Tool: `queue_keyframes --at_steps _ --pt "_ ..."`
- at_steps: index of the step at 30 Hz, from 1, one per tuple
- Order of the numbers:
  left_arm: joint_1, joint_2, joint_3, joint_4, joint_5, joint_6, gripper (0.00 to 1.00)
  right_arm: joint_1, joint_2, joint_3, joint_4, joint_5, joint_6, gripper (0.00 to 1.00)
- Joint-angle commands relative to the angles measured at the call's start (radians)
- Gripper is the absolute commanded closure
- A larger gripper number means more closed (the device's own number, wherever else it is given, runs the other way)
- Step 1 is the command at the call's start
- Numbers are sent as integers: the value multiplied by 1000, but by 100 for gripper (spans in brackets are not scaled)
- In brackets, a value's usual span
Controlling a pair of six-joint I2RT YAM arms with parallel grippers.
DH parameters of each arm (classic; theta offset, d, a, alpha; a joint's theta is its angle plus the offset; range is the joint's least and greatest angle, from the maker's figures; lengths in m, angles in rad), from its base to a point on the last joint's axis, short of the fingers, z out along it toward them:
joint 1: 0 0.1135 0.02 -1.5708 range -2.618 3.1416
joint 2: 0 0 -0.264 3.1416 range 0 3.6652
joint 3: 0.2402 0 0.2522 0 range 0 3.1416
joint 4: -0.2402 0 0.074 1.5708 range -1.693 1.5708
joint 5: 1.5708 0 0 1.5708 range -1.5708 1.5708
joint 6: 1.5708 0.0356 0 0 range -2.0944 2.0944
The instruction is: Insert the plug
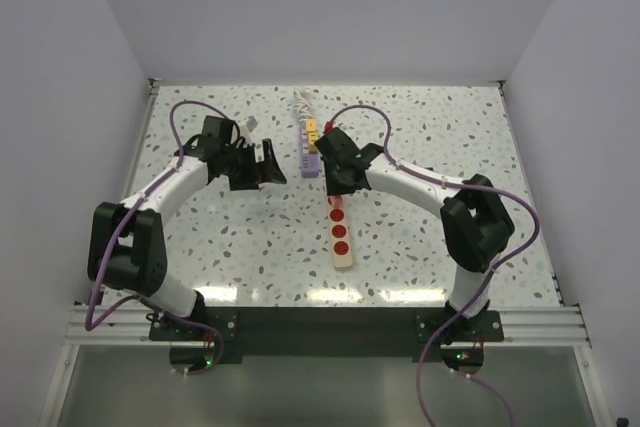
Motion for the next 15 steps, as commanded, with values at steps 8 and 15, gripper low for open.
queue_keyframes --at_steps 8,15 --pt "13 -22 -15 56 24 12 0 56 -3 -64 -5 32 2 100" --pt "13 -15 -12 54 22 12 0 71 17 -69 -9 43 -1 100"
